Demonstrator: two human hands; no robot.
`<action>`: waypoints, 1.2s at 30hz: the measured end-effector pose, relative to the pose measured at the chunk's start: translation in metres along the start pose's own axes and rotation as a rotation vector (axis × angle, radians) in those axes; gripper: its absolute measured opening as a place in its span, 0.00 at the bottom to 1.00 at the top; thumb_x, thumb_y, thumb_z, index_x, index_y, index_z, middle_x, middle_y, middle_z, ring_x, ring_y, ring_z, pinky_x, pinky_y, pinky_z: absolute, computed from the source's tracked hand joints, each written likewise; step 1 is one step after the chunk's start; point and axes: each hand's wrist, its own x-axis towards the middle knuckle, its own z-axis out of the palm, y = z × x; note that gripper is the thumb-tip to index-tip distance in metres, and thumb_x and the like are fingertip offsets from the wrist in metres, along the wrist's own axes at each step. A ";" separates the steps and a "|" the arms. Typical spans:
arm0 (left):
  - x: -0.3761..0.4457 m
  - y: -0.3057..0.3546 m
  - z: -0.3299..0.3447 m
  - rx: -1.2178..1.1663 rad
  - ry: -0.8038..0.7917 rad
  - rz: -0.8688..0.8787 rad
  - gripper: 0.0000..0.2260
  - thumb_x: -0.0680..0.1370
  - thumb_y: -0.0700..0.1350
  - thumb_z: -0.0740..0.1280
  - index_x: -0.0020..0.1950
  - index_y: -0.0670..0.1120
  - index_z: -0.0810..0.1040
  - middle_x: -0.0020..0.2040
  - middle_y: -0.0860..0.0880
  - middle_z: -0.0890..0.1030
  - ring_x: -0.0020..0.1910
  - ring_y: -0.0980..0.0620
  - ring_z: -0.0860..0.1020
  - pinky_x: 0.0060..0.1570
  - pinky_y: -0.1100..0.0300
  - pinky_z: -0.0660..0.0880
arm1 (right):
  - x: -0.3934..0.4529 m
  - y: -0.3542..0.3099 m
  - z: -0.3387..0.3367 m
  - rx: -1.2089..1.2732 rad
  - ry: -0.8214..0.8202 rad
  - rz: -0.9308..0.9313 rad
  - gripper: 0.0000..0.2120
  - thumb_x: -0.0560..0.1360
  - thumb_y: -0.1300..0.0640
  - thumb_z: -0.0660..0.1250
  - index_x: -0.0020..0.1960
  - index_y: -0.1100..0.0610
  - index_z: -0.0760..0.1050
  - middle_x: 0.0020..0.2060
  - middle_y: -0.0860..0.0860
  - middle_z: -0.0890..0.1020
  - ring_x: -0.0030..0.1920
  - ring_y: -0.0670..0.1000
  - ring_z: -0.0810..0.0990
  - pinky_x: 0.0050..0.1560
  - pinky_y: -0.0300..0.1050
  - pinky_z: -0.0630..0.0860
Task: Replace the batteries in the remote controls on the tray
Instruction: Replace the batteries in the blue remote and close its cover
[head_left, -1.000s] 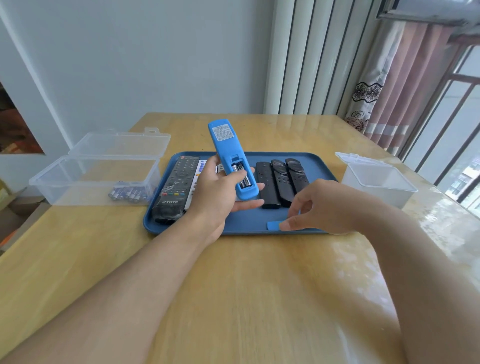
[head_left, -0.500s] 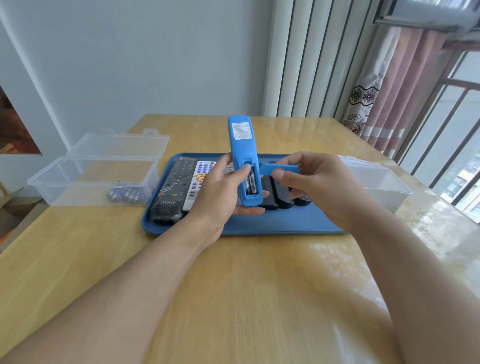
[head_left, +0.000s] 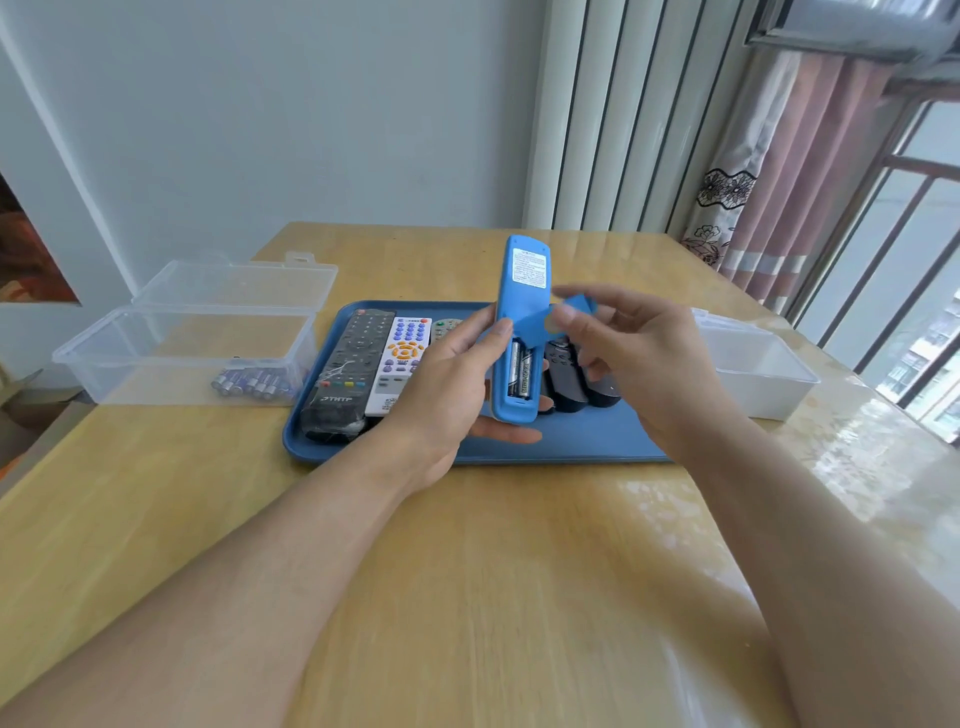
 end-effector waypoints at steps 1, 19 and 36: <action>0.000 0.000 0.001 -0.003 -0.007 -0.005 0.13 0.85 0.51 0.60 0.67 0.57 0.79 0.54 0.46 0.85 0.44 0.45 0.86 0.34 0.50 0.82 | 0.001 0.000 0.000 0.008 0.016 -0.036 0.08 0.77 0.54 0.72 0.54 0.45 0.84 0.34 0.49 0.79 0.33 0.47 0.74 0.35 0.41 0.74; -0.002 0.000 0.001 -0.047 -0.017 -0.037 0.13 0.86 0.51 0.59 0.65 0.54 0.80 0.54 0.45 0.85 0.45 0.42 0.86 0.35 0.49 0.82 | 0.001 0.005 0.006 -0.074 -0.143 -0.065 0.07 0.72 0.59 0.76 0.47 0.54 0.80 0.34 0.51 0.84 0.28 0.42 0.76 0.29 0.32 0.69; 0.000 -0.004 0.002 -0.096 -0.018 0.003 0.15 0.86 0.49 0.58 0.70 0.53 0.77 0.62 0.43 0.82 0.53 0.39 0.83 0.38 0.46 0.82 | 0.004 0.009 0.005 -0.183 0.009 -0.147 0.17 0.65 0.52 0.82 0.41 0.49 0.74 0.27 0.46 0.70 0.30 0.49 0.66 0.31 0.40 0.66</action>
